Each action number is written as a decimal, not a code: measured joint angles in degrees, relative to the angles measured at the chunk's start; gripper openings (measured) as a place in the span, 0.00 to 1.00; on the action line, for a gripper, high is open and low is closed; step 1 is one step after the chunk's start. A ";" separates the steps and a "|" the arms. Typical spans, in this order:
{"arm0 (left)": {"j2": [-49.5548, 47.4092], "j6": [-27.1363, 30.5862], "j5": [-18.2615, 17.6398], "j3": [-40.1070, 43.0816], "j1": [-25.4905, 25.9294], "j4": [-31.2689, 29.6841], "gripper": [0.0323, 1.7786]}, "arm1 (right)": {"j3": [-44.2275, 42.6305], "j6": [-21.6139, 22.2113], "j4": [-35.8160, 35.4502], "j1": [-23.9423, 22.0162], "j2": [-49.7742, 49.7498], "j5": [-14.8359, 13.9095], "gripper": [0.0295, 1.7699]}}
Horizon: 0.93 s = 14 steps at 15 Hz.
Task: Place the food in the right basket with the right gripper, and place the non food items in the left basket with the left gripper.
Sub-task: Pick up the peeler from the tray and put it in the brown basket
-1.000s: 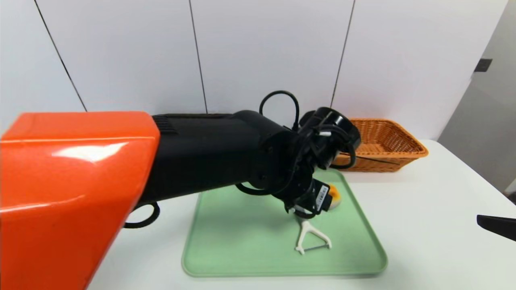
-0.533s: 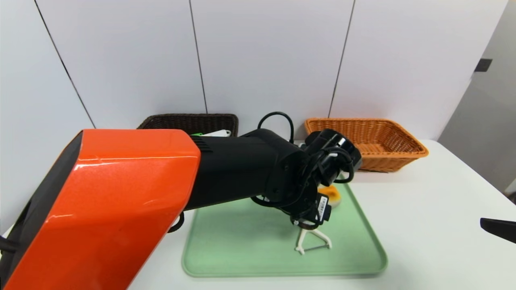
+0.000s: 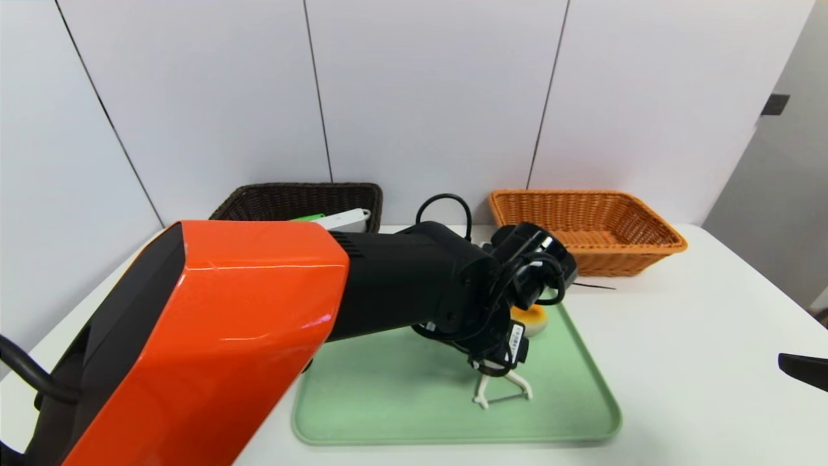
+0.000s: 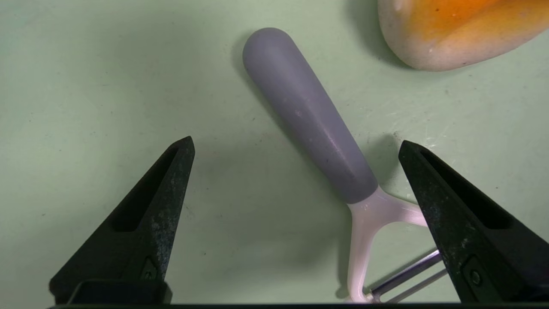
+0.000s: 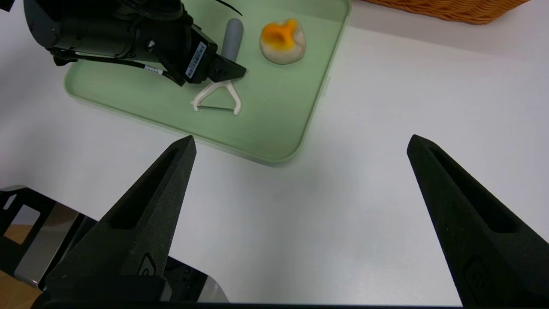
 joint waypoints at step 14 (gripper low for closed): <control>1.74 0.13 -0.15 -0.30 1.46 -0.52 0.76 | -0.04 -0.02 -0.09 0.00 -0.16 0.09 0.96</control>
